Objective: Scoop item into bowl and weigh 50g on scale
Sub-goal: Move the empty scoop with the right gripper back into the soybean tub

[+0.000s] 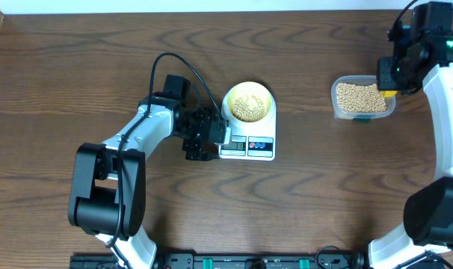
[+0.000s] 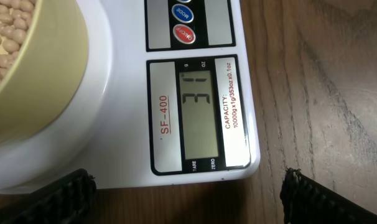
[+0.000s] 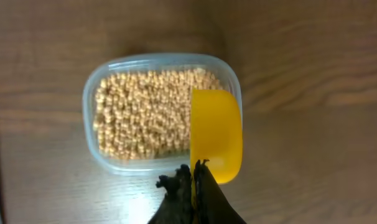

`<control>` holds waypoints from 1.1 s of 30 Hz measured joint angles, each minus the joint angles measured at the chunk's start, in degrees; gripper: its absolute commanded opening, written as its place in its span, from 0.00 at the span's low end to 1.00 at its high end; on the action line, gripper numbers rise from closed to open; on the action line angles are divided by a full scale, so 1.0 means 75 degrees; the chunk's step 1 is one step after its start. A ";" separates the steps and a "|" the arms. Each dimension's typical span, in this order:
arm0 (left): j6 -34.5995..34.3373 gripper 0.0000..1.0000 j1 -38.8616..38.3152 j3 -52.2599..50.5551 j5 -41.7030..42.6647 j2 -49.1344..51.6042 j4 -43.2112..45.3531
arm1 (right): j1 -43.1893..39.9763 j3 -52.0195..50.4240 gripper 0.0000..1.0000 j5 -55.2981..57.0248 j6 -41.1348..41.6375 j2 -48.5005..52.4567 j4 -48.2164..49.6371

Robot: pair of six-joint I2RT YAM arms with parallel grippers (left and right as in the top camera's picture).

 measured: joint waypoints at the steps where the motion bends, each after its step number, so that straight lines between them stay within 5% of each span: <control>1: 0.0000 0.97 0.0000 0.0000 0.0000 0.0000 0.0000 | 0.0000 -0.0093 0.01 0.0017 -0.0012 0.0000 0.0108; 17: 0.0000 0.98 0.0000 0.0000 0.0000 0.0003 0.0003 | 0.0000 -0.2294 0.01 0.0548 -0.0242 0.0000 0.2445; 29: 0.0000 0.97 0.0000 0.0000 0.0000 0.0003 0.0000 | -0.0323 -0.2346 0.01 -0.0367 0.0326 0.0000 0.2515; 33: 0.0000 0.98 0.0000 0.0000 0.0000 0.0003 0.0000 | -0.0417 -0.2346 0.11 -0.0565 0.0350 0.0000 0.2521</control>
